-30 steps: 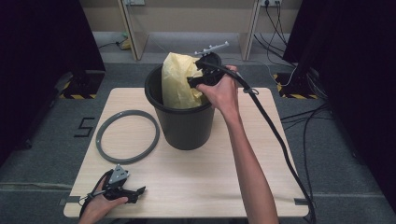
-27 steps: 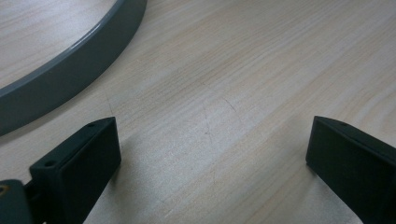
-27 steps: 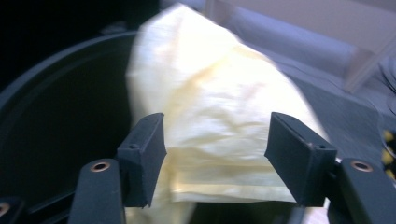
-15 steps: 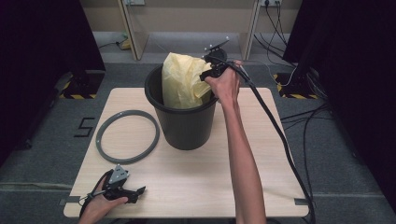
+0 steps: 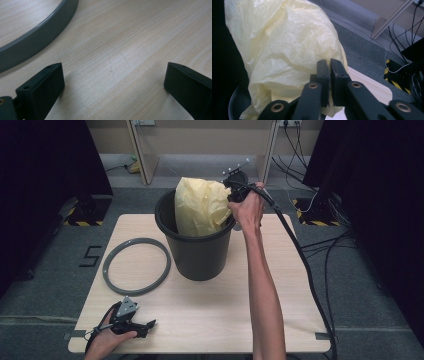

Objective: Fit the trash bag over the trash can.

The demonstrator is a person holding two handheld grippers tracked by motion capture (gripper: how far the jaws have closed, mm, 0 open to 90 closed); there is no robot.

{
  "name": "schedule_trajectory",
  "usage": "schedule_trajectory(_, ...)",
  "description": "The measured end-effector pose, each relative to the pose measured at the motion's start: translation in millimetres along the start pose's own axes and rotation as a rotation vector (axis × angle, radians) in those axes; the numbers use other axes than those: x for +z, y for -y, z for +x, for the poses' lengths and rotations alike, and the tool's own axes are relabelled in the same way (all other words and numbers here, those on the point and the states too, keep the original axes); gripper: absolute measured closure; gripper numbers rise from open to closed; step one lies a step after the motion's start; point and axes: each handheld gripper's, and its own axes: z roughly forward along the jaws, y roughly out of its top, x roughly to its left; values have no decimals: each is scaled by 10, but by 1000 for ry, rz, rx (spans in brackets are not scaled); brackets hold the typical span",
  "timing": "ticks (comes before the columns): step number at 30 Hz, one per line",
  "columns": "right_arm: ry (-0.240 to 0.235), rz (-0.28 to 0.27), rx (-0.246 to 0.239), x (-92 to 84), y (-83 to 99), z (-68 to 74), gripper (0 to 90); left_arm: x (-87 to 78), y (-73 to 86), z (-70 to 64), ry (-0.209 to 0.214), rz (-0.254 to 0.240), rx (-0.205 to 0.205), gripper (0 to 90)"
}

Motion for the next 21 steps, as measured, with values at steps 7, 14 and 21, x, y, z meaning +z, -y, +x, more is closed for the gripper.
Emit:
schedule_trajectory(7, -36, -48, -33, -89, -40, 116, 900, 0, 0, 1, 0, 0, 0, 20)
schedule_trajectory(14, -147, -95, -106, -211, -104, 435, 900, 0, 0, 0, 1, 1, 1, 20)
schedule_trajectory(21, -266, -42, -207, -155, -45, 792, 900, 0, 0, 0, 0, 1, 1, 20)
